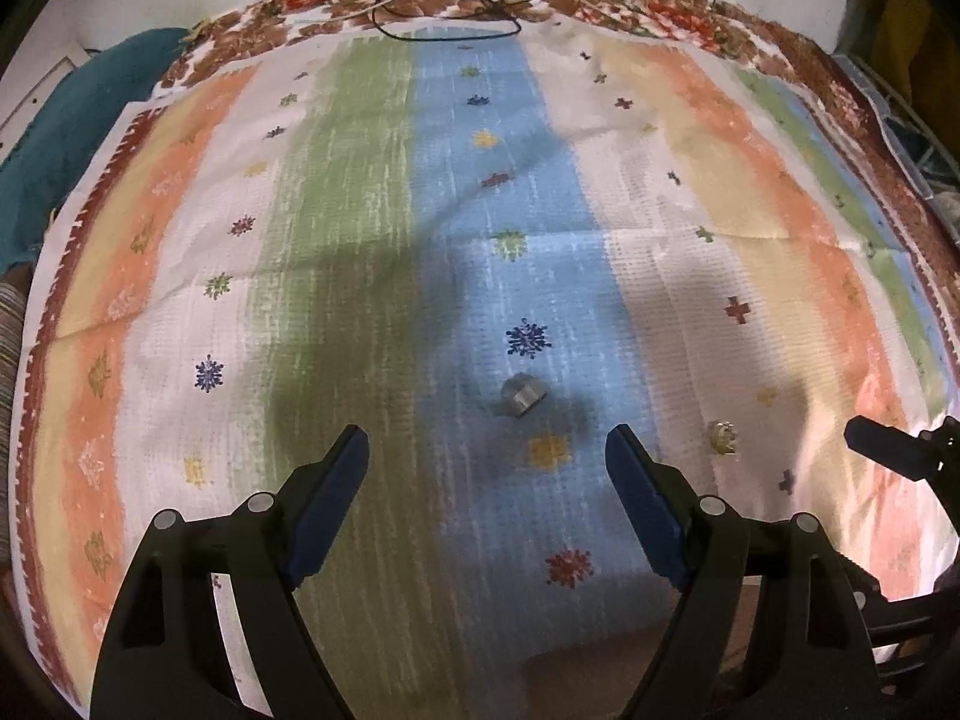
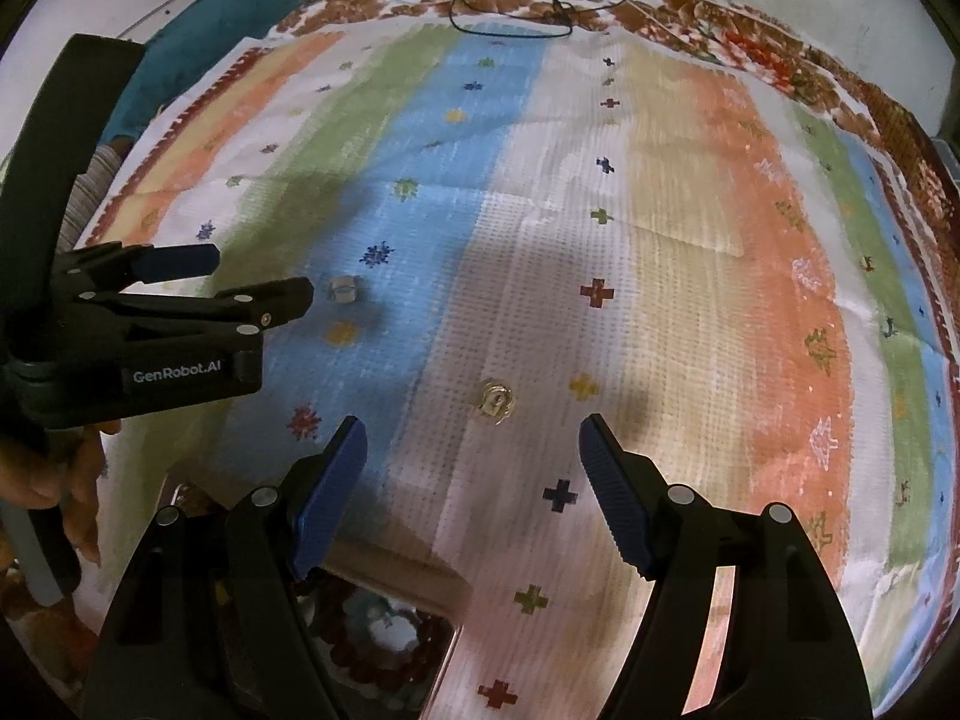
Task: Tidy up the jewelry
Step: 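Move open left tool to silver charm while right tool moves to gold charm, then close left tool on silver charm while right tool closes on gold charm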
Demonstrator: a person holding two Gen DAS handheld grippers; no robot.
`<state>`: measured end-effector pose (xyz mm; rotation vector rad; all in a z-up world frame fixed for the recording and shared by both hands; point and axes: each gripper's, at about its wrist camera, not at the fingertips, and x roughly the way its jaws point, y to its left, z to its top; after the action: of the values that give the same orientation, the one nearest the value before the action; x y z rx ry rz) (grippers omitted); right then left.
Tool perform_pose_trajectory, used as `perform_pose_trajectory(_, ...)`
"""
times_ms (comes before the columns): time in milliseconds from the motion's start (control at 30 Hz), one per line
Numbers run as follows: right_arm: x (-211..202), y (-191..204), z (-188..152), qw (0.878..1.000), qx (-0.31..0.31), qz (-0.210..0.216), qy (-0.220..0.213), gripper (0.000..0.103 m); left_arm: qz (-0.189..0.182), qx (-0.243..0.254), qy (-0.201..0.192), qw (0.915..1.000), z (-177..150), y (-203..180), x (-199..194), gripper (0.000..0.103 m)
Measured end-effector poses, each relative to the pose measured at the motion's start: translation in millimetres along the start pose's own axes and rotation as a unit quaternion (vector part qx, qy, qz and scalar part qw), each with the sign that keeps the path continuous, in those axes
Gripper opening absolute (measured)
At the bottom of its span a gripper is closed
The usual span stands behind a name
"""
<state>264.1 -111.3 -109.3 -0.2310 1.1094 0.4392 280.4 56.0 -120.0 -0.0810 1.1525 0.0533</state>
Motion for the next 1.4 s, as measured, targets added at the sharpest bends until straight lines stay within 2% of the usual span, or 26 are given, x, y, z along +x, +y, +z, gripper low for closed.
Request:
perform_pose_trajectory(300, 20, -5, 7, 1.000, 0.007, 0.001, 0.020, 0.073, 0.001, 0.012, 0.015, 0.9998, 10, -2, 19, 0.079)
perform_pose_trajectory(433, 28, -6, 9, 1.000, 0.009, 0.001, 0.026, 0.073, -0.002, 0.020, 0.024, 0.9995, 14, -6, 27, 0.072)
perform_pose_trajectory(567, 37, -7, 9, 0.999, 0.005, -0.002, 0.036, 0.073, -0.003, 0.027, 0.031, 0.9991, 15, -8, 34, 0.070)
perform_pose_trajectory(633, 42, -7, 10, 0.999, 0.002, -0.006, 0.042, 0.065, -0.001, 0.031, 0.032, 0.9990, 16, -9, 36, 0.068)
perform_pose_trajectory(767, 50, -8, 12, 0.999, 0.005, -0.002, 0.049, 0.064, -0.004, 0.028, 0.039, 0.9988, 17, -8, 42, 0.062)
perform_pose_trajectory(867, 56, -7, 12, 0.999, 0.006, 0.001, 0.054, 0.056, -0.004, 0.044, 0.047, 0.9979, 17, -12, 48, 0.057)
perform_pose_trajectory(1000, 63, -7, 12, 0.998, 0.010, 0.002, 0.063, 0.042, -0.009, 0.055, 0.056, 0.9969, 17, -16, 54, 0.036)
perform_pose_trajectory(1167, 65, -9, 12, 0.998, 0.019, 0.003, 0.064, 0.033, -0.011, 0.061, 0.055, 0.9966, 15, -20, 57, 0.031)
perform_pose_trajectory(1233, 65, -9, 11, 0.998, 0.024, 0.008, 0.064, 0.025, -0.014, 0.062, 0.054, 0.9965, 15, -20, 57, 0.018)
perform_pose_trajectory(1400, 65, -9, 10, 0.998, 0.022, 0.012, 0.064, 0.017, -0.011, 0.063, 0.052, 0.9966, 15, -20, 56, 0.017)
